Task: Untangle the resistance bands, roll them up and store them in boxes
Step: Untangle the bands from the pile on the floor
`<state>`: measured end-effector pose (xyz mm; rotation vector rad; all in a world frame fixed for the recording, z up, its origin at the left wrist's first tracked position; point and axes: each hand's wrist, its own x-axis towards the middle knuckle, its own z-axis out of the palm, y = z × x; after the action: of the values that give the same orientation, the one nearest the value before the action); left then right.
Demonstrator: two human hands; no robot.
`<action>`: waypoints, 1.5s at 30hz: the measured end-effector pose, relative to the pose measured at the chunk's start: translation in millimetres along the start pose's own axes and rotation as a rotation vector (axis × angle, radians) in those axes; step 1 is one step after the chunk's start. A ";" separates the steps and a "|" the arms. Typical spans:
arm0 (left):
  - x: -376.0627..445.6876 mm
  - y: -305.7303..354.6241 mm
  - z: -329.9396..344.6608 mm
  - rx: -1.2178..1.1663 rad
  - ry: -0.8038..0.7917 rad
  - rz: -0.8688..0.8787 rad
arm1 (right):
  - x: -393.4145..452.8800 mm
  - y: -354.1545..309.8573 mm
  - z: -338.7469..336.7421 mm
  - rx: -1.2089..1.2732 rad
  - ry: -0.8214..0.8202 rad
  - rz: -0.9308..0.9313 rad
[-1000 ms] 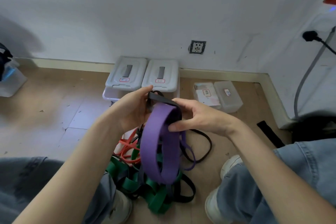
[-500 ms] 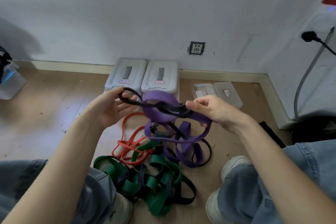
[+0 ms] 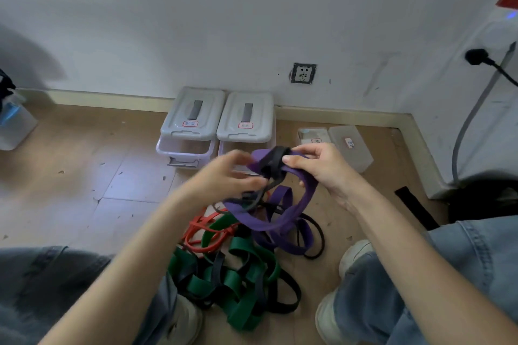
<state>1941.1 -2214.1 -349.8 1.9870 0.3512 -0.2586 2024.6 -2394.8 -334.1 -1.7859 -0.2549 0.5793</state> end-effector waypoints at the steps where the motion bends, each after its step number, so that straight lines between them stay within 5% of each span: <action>1: -0.2 1.8 16.1 -0.026 -0.001 0.073 | -2.4 -2.4 5.0 0.011 -0.031 -0.015; 4: 2.4 3.0 29.6 -0.054 0.277 0.252 | -5.2 -9.6 4.3 0.001 -0.118 -0.068; 8: 5.6 3.1 -1.8 -0.015 0.294 0.309 | -2.6 -12.7 -14.8 -0.129 -0.103 -0.104; 12: 6.6 5.8 -17.6 -0.593 0.317 0.049 | -1.3 -16.5 -23.2 -0.122 -0.141 -0.166; 17: 8.6 -5.3 -25.4 -0.811 0.485 -0.196 | -3.7 -19.6 -23.9 -0.075 -0.202 -0.249; 20: 7.9 -15.9 -22.3 -0.756 0.455 -0.212 | -5.0 -14.7 -23.8 -0.056 -0.259 -0.231; 24: 5.0 -14.1 -15.2 -0.888 0.141 -0.117 | -2.3 -8.4 -31.0 -0.233 -0.372 -0.136; 29: 3.9 4.9 -6.3 -0.822 0.137 0.031 | 1.6 -0.9 -10.0 -0.406 -0.203 -0.213; 36: -3.6 21.6 -12.1 -0.748 0.140 0.057 | 0.4 -0.2 1.6 -0.365 -0.188 -0.262; 41: -6.6 17.9 -7.6 -0.640 -0.001 0.003 | -0.1 -2.3 0.5 -0.601 -0.233 -0.291; 45: -1.6 5.1 -13.9 -0.219 0.093 -0.107 | -0.5 -14.8 -16.1 -0.356 0.012 -0.271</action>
<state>1941.8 -2203.7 -339.1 1.7707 0.5238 -0.1873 2034.2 -2404.2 -316.8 -2.0505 -0.6122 0.3425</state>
